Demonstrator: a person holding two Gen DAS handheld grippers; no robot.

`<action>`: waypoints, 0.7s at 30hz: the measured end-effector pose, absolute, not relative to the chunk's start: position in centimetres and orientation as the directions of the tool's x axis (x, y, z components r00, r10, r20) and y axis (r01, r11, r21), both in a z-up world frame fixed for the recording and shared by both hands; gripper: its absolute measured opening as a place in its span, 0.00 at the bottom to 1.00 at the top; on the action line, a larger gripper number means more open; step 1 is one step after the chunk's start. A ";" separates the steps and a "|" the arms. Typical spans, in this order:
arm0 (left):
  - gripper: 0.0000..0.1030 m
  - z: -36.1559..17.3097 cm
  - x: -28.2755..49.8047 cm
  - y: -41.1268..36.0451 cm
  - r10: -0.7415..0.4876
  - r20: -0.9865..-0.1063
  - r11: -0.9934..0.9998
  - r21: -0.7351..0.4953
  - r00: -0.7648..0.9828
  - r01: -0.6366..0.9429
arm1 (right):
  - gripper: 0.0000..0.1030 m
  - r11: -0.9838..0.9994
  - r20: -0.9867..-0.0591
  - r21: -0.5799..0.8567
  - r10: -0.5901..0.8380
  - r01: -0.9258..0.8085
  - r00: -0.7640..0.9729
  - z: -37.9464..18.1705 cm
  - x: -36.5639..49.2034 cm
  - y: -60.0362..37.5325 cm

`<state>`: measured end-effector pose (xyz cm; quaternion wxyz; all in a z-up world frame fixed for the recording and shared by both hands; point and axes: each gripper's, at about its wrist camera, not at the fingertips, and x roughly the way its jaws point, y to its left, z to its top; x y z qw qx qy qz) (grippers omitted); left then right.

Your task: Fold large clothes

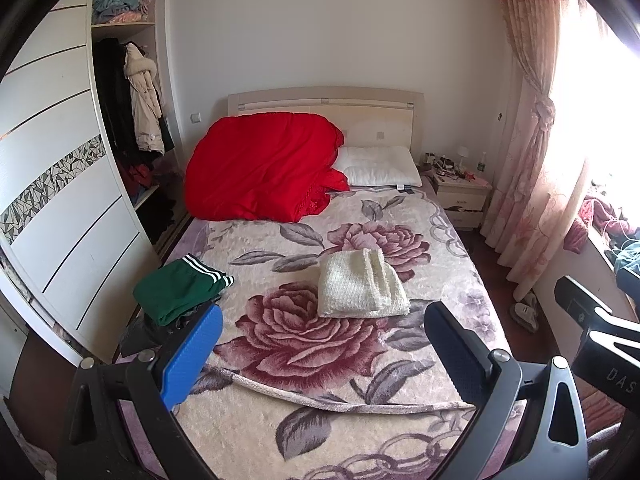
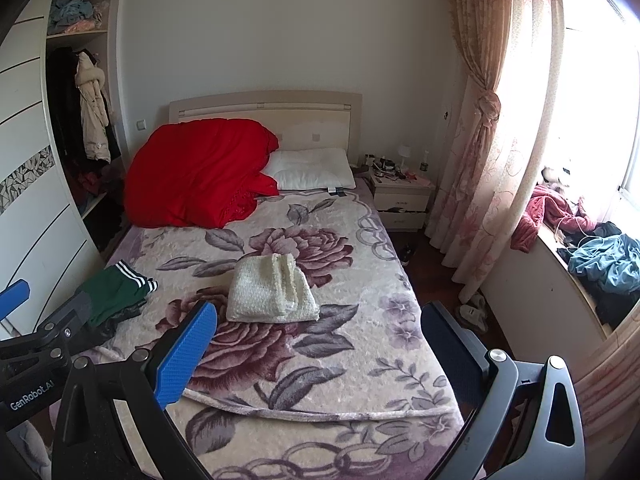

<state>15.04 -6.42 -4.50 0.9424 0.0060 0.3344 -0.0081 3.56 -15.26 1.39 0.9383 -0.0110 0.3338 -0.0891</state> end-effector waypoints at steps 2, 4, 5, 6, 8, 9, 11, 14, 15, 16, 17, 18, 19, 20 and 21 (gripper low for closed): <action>1.00 -4.4 15.0 -6.4 -0.009 -0.632 1.000 0.009 0.775 0.020 | 1.00 0.984 -0.624 -0.081 -0.174 0.158 0.762 1.4 3.6 -15.3; 1.00 -4.3 15.0 -6.3 -0.008 -0.630 1.000 0.013 0.777 0.021 | 1.00 0.984 -0.624 -0.081 -0.176 0.161 0.762 1.4 3.6 -15.3; 1.00 -4.2 14.9 -6.3 -0.008 -0.630 1.000 0.013 0.777 0.021 | 1.00 0.984 -0.625 -0.080 -0.175 0.160 0.761 1.4 3.6 -15.3; 1.00 -4.3 14.9 -6.4 -0.008 -0.629 1.000 0.013 0.777 0.020 | 1.00 0.984 -0.624 -0.079 -0.174 0.159 0.761 1.4 3.6 -15.3; 1.00 -4.2 15.0 -6.3 -0.009 -0.627 1.000 0.014 0.779 0.023 | 1.00 0.984 -0.623 -0.083 -0.175 0.158 0.763 1.4 3.7 -15.4; 1.00 -4.1 15.0 -6.3 -0.009 -0.626 1.000 0.014 0.780 0.023 | 1.00 0.984 -0.620 -0.084 -0.175 0.157 0.765 1.4 3.7 -15.4; 1.00 -4.0 15.0 -6.1 -0.014 -0.623 1.000 0.011 0.782 0.026 | 1.00 0.983 -0.615 -0.091 -0.183 0.162 0.767 1.4 3.5 -15.4; 1.00 -4.0 15.0 -6.0 -0.017 -0.623 1.000 0.009 0.782 0.029 | 1.00 0.982 -0.611 -0.092 -0.185 0.164 0.770 1.4 3.3 -15.3; 1.00 -4.0 15.0 -6.0 -0.016 -0.622 1.000 0.009 0.783 0.028 | 1.00 0.982 -0.609 -0.095 -0.188 0.165 0.770 1.4 3.3 -15.2; 1.00 -3.9 14.9 -6.0 -0.016 -0.620 1.000 0.009 0.784 0.028 | 1.00 0.981 -0.607 -0.097 -0.191 0.166 0.772 1.5 3.3 -15.2; 1.00 -4.0 15.0 -6.0 -0.018 -0.619 1.000 0.009 0.785 0.030 | 1.00 0.981 -0.605 -0.098 -0.193 0.169 0.772 1.5 3.1 -14.9; 1.00 -3.9 15.0 -6.0 -0.019 -0.619 1.000 0.008 0.785 0.030 | 1.00 0.981 -0.605 -0.098 -0.195 0.170 0.772 1.5 3.1 -14.9; 1.00 -3.9 15.0 -6.0 -0.018 -0.618 1.000 0.008 0.786 0.030 | 1.00 0.980 -0.604 -0.098 -0.195 0.171 0.772 1.5 3.1 -14.9; 1.00 -3.9 15.0 -6.0 -0.019 -0.618 1.000 0.008 0.786 0.030 | 1.00 0.981 -0.604 -0.098 -0.194 0.170 0.773 1.5 3.1 -14.9; 1.00 -4.0 15.0 -6.0 -0.021 -0.619 0.999 0.007 0.785 0.032 | 1.00 0.981 -0.605 -0.098 -0.194 0.169 0.772 1.5 3.1 -14.9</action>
